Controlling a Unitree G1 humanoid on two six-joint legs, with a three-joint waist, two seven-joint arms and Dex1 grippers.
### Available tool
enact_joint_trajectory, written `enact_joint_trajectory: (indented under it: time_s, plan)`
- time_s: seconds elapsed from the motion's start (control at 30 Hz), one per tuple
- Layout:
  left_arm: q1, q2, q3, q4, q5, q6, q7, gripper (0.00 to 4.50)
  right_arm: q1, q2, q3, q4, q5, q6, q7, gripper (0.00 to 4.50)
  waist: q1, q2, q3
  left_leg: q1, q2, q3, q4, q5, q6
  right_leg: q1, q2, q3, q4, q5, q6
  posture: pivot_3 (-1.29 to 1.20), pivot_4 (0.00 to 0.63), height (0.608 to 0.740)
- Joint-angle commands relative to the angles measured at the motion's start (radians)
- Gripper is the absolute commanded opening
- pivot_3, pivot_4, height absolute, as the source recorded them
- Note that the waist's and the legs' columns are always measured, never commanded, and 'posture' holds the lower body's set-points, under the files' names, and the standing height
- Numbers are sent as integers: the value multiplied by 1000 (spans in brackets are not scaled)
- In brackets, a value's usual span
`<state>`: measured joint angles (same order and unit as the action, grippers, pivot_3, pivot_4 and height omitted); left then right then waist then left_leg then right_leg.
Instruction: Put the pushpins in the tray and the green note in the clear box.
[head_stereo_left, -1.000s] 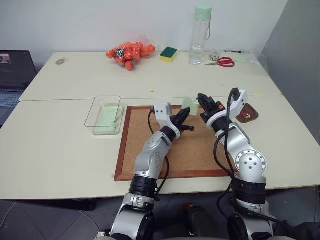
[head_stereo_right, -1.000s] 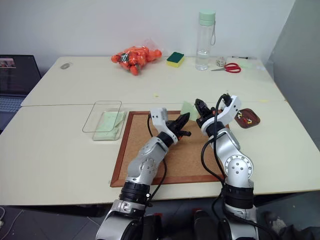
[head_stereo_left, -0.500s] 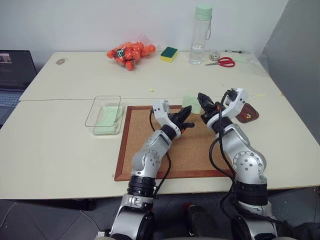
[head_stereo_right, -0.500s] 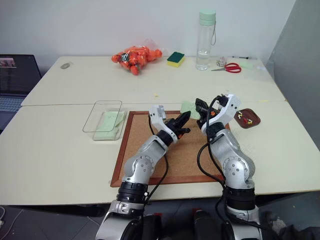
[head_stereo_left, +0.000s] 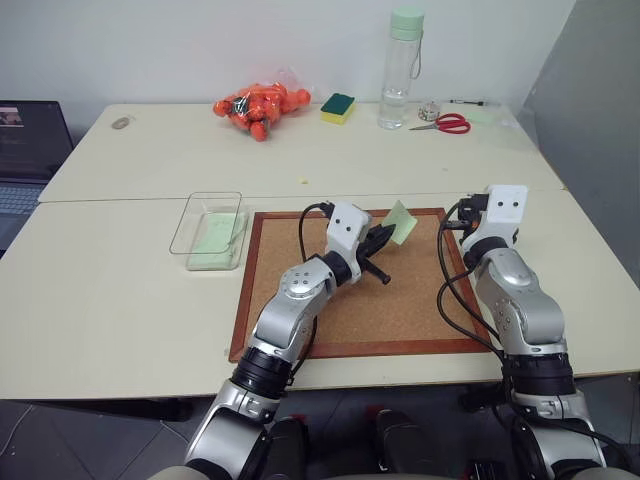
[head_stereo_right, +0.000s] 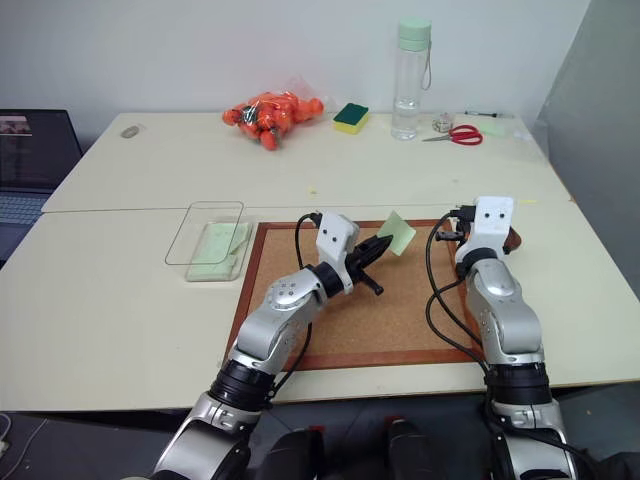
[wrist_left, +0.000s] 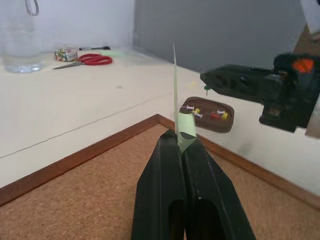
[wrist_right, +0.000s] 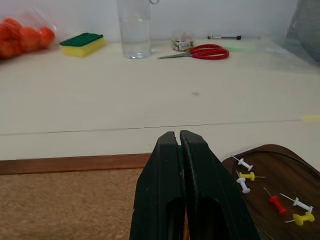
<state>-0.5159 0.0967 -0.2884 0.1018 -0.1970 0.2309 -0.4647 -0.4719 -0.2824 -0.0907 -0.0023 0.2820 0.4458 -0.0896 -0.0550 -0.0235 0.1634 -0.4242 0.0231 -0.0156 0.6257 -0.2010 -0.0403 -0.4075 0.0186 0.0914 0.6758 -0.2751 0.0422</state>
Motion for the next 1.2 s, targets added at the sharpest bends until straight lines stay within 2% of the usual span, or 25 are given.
enact_joint_trajectory:
  time_s: [0.03, 0.2, 0.73, 0.77, 0.87, 1.2]
  plan:
    - [-22, 67, -35, -63, 65, -70, -87, 11, -67, -17, -76, 71, -13, -8, -1, 0, 0, 0, 0, 0, 0, 0, 0, 0, 0, 0, 0, 0, 0, 0, 0, 0, 150, 740]
    - [-29, 101, -66, -71, 120, -109, -131, 11, -130, -23, -134, 188, -21, 4, -18, 0, 2, 0, 0, 0, 1, 0, 0, 0, 0, 0, -1, 0, 0, 0, 0, 0, 150, 740]
    - [-11, 43, -78, -71, 171, -124, -138, 11, -253, -12, -243, 450, -21, -66, -53, 0, -1, 0, 0, 0, 1, 1, 0, 0, 0, 0, -1, 1, 0, 0, 0, 0, 150, 740]
    - [-11, 41, -78, -73, 172, -123, -139, 0, -258, -11, -251, 462, -15, -75, -51, 477, -1, 0, 0, 0, 1, 1, 0, 0, 0, 0, -1, 1, 0, 0, 0, 0, 150, 740]
    - [-8, 38, -76, -77, 166, -121, -145, 0, -266, -12, -259, 483, -13, -94, -40, 990, -1, 0, 0, 0, 1, 1, 0, 0, 0, 0, -1, 1, 0, 0, 0, 0, 150, 740]
    - [-11, 9, -69, -83, 155, -99, -140, 0, -259, -13, -259, 482, -19, -114, -20, 3303, -1, 0, 0, 0, 1, 1, 0, 0, 0, 0, -1, 1, 1, 0, 0, 0, 150, 740]
